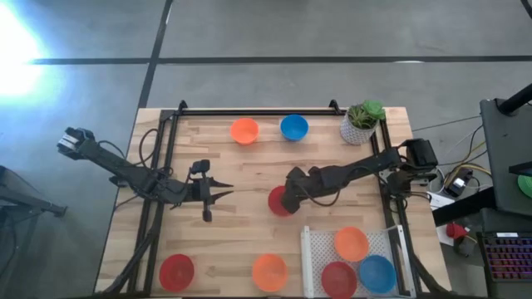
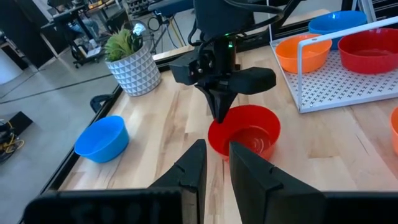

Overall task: Pick & Place Mini bowls
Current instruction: Stack the top red bowl on top of the red bowl on the shelf

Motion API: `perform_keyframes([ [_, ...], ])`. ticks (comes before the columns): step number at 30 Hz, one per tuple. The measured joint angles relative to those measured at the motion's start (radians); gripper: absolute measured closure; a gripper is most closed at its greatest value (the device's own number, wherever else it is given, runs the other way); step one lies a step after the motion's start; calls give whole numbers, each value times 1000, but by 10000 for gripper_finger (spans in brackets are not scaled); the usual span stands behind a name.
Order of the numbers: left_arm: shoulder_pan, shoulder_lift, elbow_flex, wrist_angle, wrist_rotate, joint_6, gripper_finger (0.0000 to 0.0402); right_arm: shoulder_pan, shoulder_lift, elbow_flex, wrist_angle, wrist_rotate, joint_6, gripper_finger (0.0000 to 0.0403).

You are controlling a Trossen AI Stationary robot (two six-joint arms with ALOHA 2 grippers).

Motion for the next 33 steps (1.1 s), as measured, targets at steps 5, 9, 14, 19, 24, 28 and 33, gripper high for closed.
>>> perform_keyframes([
  [5, 0, 0, 0, 0, 0, 8, 337, 0, 0, -1, 0, 1, 0, 393],
  [9, 0, 0, 0, 0, 0, 8, 337, 0, 0, -1, -2, 2, 41, 394],
  [14, 0, 0, 0, 0, 0, 8, 337, 0, 0, -3, -6, 3, 33, 370],
  [19, 0, 0, 0, 0, 0, 8, 337, 0, 0, -3, -5, 2, 31, 331],
  [24, 0, 0, 0, 0, 0, 8, 337, 0, 0, -5, -2, -1, 29, 311],
  [28, 0, 0, 0, 0, 0, 8, 337, 0, 0, -8, 1, -1, 30, 313],
  [33, 0, 0, 0, 1, 0, 8, 337, 0, 43, -13, 36, -33, 31, 324],
])
